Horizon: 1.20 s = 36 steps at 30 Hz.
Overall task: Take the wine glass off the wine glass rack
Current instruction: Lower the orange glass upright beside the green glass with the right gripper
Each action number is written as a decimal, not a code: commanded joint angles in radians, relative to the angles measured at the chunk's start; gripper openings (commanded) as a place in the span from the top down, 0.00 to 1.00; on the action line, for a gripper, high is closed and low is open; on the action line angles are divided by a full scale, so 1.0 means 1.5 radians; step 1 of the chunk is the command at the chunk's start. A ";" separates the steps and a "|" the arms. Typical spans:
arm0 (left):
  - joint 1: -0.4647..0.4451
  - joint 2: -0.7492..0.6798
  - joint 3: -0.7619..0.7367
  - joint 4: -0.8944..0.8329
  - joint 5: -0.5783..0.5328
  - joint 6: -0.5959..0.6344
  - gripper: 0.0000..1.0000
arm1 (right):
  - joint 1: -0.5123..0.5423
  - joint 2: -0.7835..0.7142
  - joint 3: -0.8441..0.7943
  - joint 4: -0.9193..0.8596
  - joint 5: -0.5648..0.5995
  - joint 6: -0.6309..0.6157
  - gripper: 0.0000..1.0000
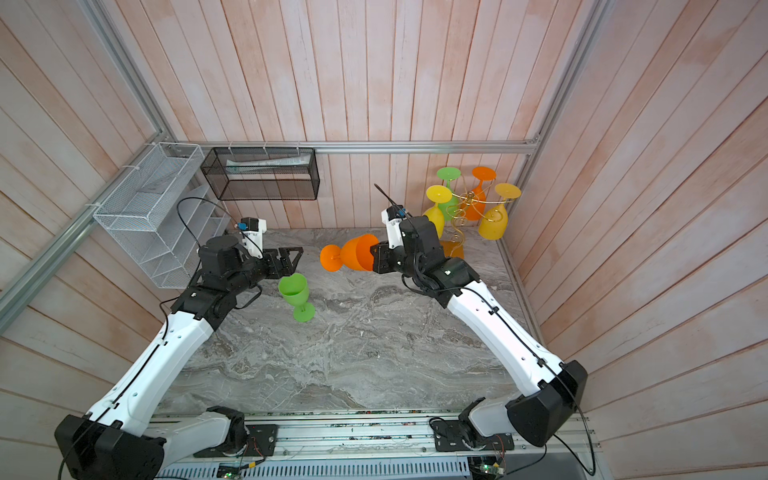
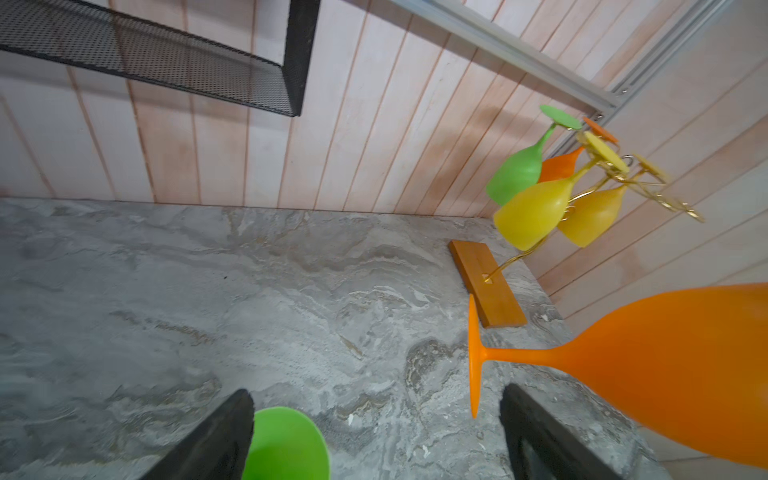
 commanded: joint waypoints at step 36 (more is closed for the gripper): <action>0.070 -0.063 -0.105 -0.036 -0.090 0.043 0.05 | 0.155 0.525 0.512 -0.474 0.162 -0.089 1.00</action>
